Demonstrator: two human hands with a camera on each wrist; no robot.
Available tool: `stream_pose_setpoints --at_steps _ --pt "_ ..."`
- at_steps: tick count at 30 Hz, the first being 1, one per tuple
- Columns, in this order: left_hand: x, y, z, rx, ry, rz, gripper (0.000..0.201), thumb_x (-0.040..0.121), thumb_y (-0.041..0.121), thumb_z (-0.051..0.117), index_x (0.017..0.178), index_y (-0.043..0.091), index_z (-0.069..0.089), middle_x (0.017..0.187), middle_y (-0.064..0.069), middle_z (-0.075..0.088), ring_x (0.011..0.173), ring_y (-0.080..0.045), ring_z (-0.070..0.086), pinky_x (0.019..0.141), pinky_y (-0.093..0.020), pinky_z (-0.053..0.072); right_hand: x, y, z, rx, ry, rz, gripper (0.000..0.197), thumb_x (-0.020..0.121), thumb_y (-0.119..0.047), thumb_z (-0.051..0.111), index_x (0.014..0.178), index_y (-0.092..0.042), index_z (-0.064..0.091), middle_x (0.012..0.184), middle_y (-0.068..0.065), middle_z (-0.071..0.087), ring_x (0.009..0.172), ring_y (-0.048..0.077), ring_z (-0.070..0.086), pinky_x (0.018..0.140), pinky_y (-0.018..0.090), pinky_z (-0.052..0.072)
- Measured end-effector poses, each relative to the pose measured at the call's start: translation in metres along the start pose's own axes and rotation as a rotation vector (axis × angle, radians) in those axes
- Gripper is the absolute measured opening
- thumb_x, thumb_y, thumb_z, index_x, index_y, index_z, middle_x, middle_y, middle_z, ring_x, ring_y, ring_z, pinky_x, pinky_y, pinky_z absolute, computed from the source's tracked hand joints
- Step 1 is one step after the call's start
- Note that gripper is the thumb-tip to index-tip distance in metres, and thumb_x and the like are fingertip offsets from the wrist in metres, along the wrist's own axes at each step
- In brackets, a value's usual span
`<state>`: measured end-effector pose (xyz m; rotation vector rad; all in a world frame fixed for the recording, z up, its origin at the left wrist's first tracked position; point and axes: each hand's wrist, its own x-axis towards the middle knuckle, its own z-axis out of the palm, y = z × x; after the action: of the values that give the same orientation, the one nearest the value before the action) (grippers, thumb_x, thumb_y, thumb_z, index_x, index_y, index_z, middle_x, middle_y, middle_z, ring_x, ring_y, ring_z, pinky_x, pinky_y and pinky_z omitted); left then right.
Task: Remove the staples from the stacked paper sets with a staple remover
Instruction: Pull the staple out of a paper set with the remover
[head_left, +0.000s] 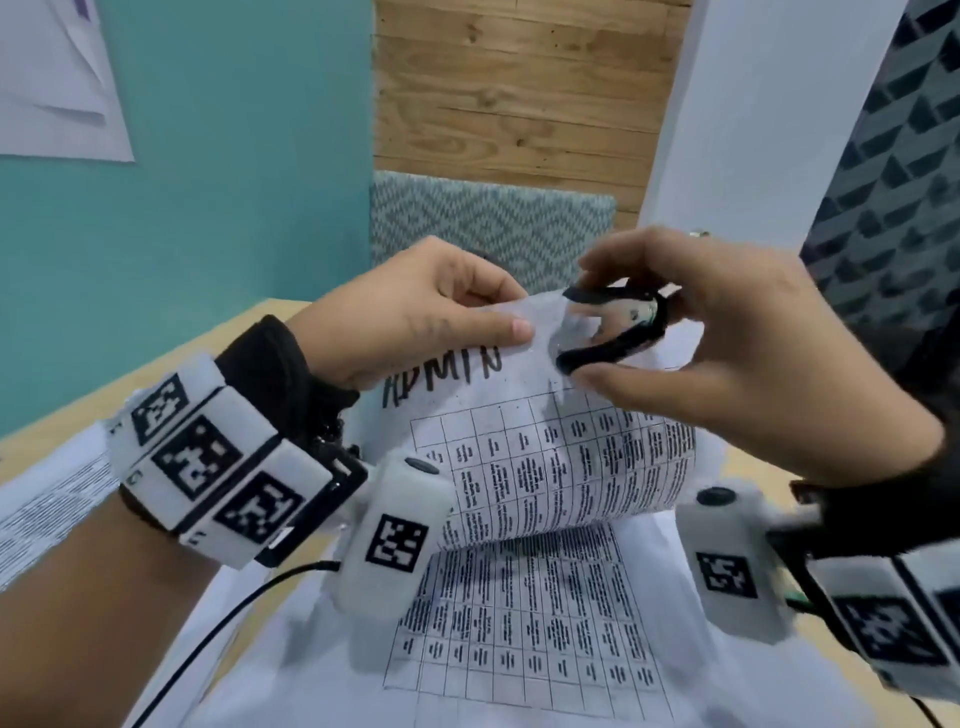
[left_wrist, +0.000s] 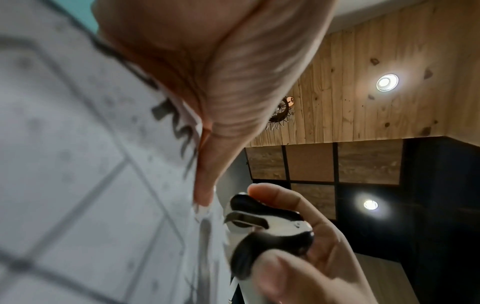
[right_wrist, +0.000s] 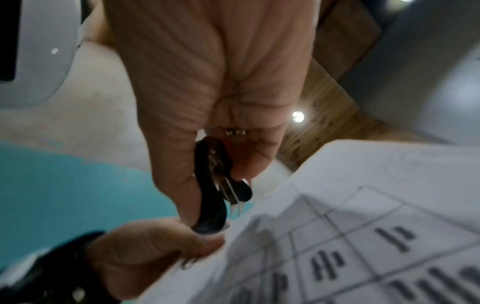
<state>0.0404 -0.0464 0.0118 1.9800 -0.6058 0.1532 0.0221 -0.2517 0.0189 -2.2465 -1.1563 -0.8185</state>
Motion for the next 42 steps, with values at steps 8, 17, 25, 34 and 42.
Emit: stream_pose_setpoints --at_steps 8,17,25,34,42 --pt "0.0019 0.0003 0.0035 -0.104 -0.119 -0.012 0.032 0.078 0.017 0.068 0.106 0.001 0.066 0.101 -0.016 0.071 0.086 -0.014 0.063 0.084 -0.022 0.05 -0.0024 0.0032 0.0069 -0.199 -0.05 -0.215 0.037 0.069 -0.018 0.069 0.105 -0.009 0.069 0.103 0.005 0.067 0.08 0.028 0.065 0.059 0.041 0.053" --pt "0.0036 -0.0015 0.002 -0.11 -0.2 -0.057 0.049 0.088 0.024 0.057 0.133 0.008 0.046 0.115 -0.009 0.067 0.11 -0.014 0.062 0.105 -0.03 0.04 -0.0028 0.0086 0.0094 -0.119 -0.106 -0.232 0.037 0.066 -0.011 0.071 0.103 -0.007 0.069 0.099 0.006 0.063 0.081 0.011 0.056 0.067 0.024 0.047" --pt "0.0043 -0.0028 0.0026 -0.157 -0.22 -0.051 0.058 0.082 0.024 0.052 0.136 0.007 0.041 0.123 -0.009 0.063 0.112 -0.013 0.061 0.105 -0.028 0.039 -0.0029 0.0082 0.0101 -0.129 -0.11 -0.259 0.037 0.068 -0.011 0.071 0.104 -0.008 0.07 0.1 0.006 0.066 0.076 0.018 0.061 0.069 0.029 0.048" --pt "0.0047 -0.0041 0.0032 -0.218 -0.239 -0.039 0.049 0.083 0.017 0.052 0.129 0.0 0.049 0.118 -0.014 0.065 0.109 -0.017 0.063 0.099 -0.023 0.044 -0.0015 0.0079 0.0098 -0.15 -0.17 -0.274 0.035 0.068 -0.01 0.07 0.103 -0.009 0.07 0.1 0.005 0.066 0.075 0.013 0.055 0.069 0.02 0.044" --pt "0.0043 -0.0034 0.0045 -0.193 -0.235 -0.046 0.038 0.088 0.014 0.056 0.124 0.0 0.054 0.113 -0.01 0.068 0.108 -0.016 0.063 0.094 -0.018 0.046 -0.0022 0.0089 0.0106 -0.141 -0.149 -0.303 0.034 0.068 -0.008 0.071 0.102 -0.008 0.071 0.096 0.007 0.067 0.074 0.018 0.061 0.068 0.024 0.046"
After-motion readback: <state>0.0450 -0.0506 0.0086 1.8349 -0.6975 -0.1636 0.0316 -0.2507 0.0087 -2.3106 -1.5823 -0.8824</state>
